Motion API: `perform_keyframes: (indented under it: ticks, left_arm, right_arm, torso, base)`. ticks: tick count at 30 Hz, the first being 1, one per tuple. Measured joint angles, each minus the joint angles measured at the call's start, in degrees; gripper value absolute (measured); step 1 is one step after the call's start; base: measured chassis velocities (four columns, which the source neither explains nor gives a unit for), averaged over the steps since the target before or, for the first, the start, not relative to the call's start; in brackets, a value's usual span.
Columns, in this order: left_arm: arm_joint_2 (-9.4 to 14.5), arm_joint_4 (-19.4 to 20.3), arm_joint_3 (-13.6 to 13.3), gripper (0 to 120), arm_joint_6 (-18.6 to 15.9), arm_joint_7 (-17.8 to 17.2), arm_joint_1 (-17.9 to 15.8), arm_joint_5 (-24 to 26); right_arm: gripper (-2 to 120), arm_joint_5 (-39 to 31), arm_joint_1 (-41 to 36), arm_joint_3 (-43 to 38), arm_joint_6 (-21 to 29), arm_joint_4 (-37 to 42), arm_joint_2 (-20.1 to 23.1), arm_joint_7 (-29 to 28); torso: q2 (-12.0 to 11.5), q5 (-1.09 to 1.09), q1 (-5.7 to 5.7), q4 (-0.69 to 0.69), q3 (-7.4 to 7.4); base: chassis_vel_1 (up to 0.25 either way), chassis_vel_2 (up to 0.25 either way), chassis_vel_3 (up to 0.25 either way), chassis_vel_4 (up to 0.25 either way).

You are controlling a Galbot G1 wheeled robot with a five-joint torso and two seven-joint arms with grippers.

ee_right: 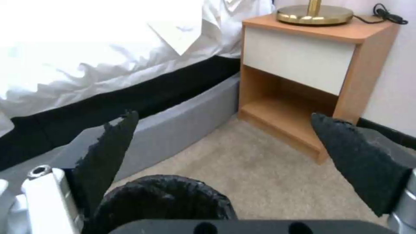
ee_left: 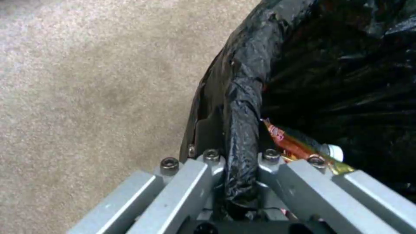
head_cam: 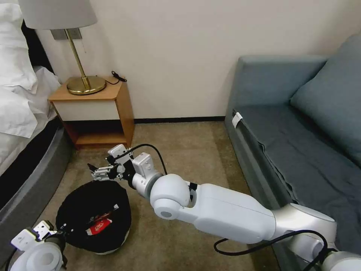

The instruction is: Pick up the trash bin, then pick up the garbage on the floor and place it into the trash bin.

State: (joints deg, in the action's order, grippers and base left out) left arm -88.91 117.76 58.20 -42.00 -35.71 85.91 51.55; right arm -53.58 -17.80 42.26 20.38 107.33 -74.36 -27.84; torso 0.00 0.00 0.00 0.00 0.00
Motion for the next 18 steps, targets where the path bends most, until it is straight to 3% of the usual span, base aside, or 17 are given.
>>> perform_keyframes:
  ticks: [2,8,13,14,17,18]
  left_arm:
    - [0.0,0.0,0.0,2,0.2,0.5,0.2,-0.5]
    - [0.0,1.6,0.3,21,1.5,5.2,1.2,-3.3]
    - [-0.3,4.0,0.5,43,4.0,13.1,3.7,-10.5]
    - [-0.3,4.0,0.5,43,4.0,13.1,3.7,-10.5]
    - [-0.7,6.6,0.7,58,6.0,18.7,6.4,-15.9]
    - [-0.7,6.6,0.7,58,6.0,18.7,6.4,-15.9]
  right_arm:
    - [100,0.1,-0.4,-0.2,-0.1,0.0,0.1,0.1]
    - [100,0.4,-1.2,-0.6,-0.3,-0.1,0.6,0.2]
    - [100,0.2,-1.7,-1.4,-0.3,0.5,1.3,0.2]
    - [100,0.2,-1.7,-1.4,-0.3,0.5,1.3,0.2]
    - [100,-0.1,-2.5,-2.1,-0.2,1.1,2.0,0.2]
    - [100,-0.1,-2.5,-2.1,-0.2,1.1,2.0,0.2]
  torso:
    - [0.0,0.00,0.00,0.00,0.00]
    - [0.0,0.00,0.00,0.00,0.00]
    - [0.0,0.00,0.00,0.00,0.00]
    - [0.0,0.00,0.00,0.00,0.00]
    - [0.0,0.00,0.00,0.00,0.00]
    - [0.0,0.00,0.00,0.00,0.00]
  base:
    - [0.000,0.000,0.000,0.000]
    - [0.000,0.000,0.000,0.000]
    - [0.000,0.000,0.000,0.000]
    - [0.000,0.000,0.000,0.000]
    - [0.000,0.000,0.000,0.000]
    - [0.000,0.000,0.000,0.000]
